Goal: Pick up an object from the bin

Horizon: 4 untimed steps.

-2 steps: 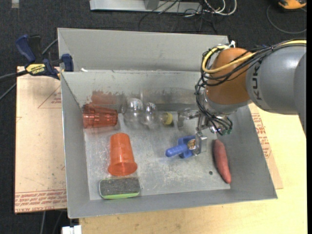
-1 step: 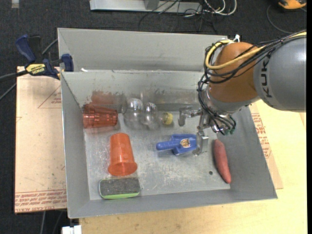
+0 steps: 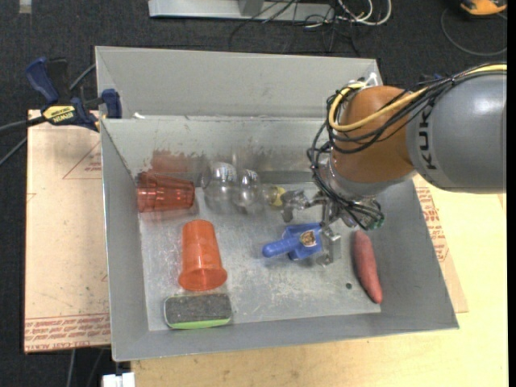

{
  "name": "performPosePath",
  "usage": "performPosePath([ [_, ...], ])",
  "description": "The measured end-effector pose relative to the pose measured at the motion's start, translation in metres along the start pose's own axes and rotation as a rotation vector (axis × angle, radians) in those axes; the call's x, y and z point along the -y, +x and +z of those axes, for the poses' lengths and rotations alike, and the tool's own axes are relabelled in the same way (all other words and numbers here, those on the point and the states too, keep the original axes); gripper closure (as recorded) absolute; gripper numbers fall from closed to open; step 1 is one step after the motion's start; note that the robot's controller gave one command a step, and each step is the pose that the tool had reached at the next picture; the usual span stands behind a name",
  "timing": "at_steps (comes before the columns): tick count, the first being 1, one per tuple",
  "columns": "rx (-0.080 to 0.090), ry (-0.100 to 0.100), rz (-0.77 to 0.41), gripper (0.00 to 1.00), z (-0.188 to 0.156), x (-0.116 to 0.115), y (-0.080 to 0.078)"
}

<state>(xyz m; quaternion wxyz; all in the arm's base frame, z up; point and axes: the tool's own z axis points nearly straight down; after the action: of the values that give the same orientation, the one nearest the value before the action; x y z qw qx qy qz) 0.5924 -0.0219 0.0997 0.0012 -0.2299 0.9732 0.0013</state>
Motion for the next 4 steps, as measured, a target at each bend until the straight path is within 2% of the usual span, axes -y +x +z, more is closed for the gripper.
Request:
performPosePath([
  [1, 0.006, 0.002, 0.151, 0.00, 0.0300, 0.0006, 0.0059],
  [2, 0.003, 0.001, 0.092, 1.00, 0.0301, -0.0021, 0.0080],
  [4, -0.001, -0.002, 0.079, 1.00, 0.0267, -0.0032, 0.0094],
])
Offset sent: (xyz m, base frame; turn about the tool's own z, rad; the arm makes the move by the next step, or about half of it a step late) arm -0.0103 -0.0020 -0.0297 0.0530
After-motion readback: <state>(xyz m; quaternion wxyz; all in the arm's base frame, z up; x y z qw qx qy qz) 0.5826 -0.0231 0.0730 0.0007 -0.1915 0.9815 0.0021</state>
